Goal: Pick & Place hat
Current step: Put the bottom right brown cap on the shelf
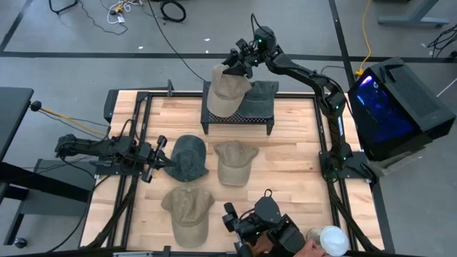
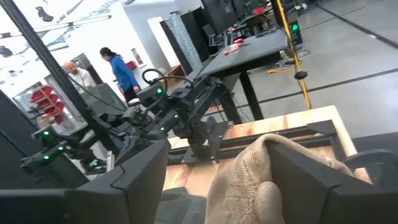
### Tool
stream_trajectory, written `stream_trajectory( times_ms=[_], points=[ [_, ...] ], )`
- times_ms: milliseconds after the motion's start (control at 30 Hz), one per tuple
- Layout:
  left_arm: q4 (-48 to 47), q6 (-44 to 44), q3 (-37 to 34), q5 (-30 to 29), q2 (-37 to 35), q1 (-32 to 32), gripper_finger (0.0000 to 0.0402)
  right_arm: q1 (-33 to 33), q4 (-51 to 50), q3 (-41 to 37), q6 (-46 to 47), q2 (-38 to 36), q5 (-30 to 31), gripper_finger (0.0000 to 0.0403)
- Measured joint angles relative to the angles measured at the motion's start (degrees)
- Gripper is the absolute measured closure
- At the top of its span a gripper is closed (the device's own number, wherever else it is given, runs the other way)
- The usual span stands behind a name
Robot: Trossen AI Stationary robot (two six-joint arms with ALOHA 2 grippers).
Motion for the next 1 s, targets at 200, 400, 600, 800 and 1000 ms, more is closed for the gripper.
stream_trajectory(
  times_ms=[200,400,600,800,1000],
  points=[
    [0.01,0.01,0.00,0.00,0.00,-0.02,0.0399,0.20,-0.20,0.00,0.88,0.00,-3.50,0.0133],
    [0.02,0.01,-0.02,-0.01,0.01,-0.01,0.0399,0.35,-0.08,0.00,0.87,0.00,-4.32,0.0133],
    [-0.01,0.00,0.00,-0.01,0.01,-0.02,0.0399,1.06,1.08,0.00,-0.84,0.00,-0.67,0.0133],
    [-0.01,0.00,0.00,0.01,-0.01,0.00,0.0399,2.56,1.27,0.00,-2.19,0.00,-1.77,0.0133],
    [0.01,0.00,-0.01,-0.01,-0.01,-0.02,0.0399,3.37,1.57,0.00,-2.29,-0.01,-1.91,0.0133]
  ],
)
